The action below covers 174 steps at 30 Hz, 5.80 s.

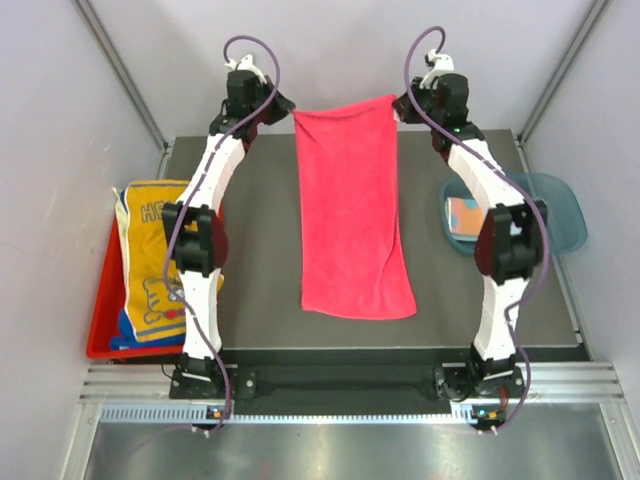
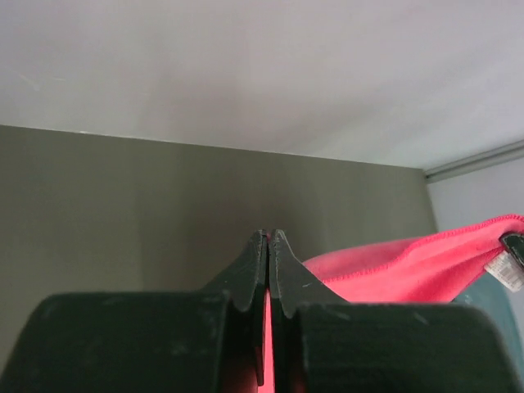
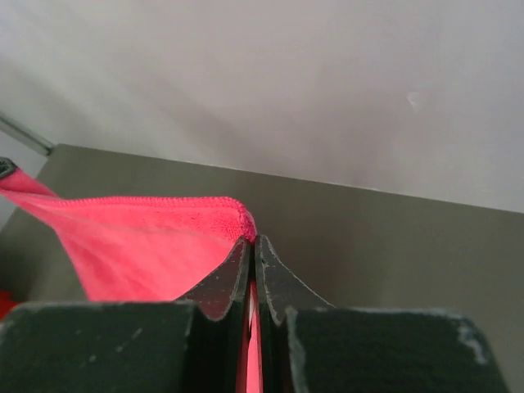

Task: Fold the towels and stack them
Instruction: Flatten out the crumpled towel, then fold the towel

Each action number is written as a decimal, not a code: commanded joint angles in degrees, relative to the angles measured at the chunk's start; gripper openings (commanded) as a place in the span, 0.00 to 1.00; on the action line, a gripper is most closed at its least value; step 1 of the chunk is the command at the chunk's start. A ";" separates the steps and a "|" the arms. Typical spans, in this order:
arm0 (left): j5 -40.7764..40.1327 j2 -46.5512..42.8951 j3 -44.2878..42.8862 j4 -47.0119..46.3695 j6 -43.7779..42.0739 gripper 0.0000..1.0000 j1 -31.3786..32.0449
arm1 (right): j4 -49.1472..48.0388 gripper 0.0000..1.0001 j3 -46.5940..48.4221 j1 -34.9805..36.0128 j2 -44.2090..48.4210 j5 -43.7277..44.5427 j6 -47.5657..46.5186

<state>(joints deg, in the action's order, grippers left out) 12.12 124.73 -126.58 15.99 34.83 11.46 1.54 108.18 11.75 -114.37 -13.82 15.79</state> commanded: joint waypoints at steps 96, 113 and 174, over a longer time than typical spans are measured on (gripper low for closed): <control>-6.05 -30.95 76.84 -13.44 1.47 0.00 14.90 | -4.81 0.33 -67.33 6.69 38.52 8.88 10.66; -6.06 -30.95 76.75 -12.91 1.03 0.00 15.25 | 7.60 0.39 -50.53 15.76 24.11 25.16 7.24; -10.18 -40.35 73.69 -4.30 0.59 0.00 15.96 | 12.43 0.00 -50.71 17.35 29.03 27.80 2.58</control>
<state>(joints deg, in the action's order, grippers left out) 3.53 86.83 -49.87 10.66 36.05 27.14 14.17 55.59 28.49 -88.20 12.78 18.17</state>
